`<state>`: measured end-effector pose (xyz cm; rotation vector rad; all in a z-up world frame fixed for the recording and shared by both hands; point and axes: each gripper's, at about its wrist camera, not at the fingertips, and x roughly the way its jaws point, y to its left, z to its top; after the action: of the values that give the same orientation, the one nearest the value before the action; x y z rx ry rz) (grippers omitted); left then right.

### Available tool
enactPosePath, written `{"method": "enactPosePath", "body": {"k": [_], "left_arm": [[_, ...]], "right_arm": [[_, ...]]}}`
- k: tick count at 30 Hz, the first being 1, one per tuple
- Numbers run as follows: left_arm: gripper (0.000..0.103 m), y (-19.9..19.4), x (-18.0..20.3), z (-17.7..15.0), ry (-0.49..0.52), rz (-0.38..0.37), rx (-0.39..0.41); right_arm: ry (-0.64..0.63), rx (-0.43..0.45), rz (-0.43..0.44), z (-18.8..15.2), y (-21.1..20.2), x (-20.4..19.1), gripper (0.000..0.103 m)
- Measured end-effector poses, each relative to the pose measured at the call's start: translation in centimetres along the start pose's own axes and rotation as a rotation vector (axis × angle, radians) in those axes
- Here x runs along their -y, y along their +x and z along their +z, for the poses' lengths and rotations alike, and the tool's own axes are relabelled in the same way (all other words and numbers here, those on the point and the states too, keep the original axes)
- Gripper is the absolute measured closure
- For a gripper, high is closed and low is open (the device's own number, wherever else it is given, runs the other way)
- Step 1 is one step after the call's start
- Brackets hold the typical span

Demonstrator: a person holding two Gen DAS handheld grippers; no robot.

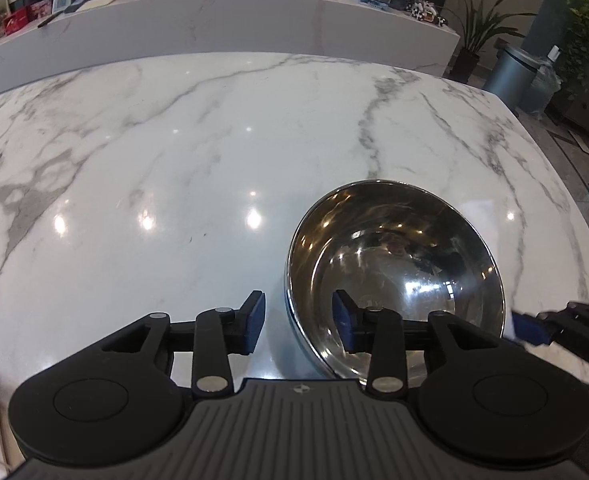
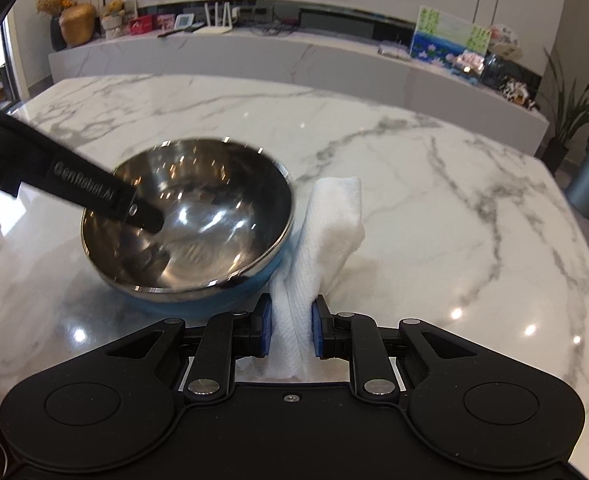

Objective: Clean bowl
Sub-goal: 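Press the cloth against the blue outer wall with the right tool while the left tool holds the rim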

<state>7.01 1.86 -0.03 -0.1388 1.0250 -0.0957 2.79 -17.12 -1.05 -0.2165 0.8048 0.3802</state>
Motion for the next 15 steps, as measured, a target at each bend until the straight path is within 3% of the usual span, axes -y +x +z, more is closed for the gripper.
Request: {"method": "enactPosePath", "body": {"k": [7, 12, 15], "left_arm": [[0.065, -0.4, 0.2, -0.1, 0.013, 0.018, -0.004], [0.08, -0.3, 0.7, -0.1, 0.05, 0.006, -0.01], [0.08, -0.1, 1.0, -0.1, 0.074, 0.013, -0.01]], "right_arm": [[-0.007, 0.053, -0.017, 0.5, -0.8, 0.4, 0.085], [-0.018, 0.047, -0.014, 0.5, -0.5, 0.2, 0.085], [-0.021, 0.041, -0.012, 0.4, -0.4, 0.1, 0.085]]}}
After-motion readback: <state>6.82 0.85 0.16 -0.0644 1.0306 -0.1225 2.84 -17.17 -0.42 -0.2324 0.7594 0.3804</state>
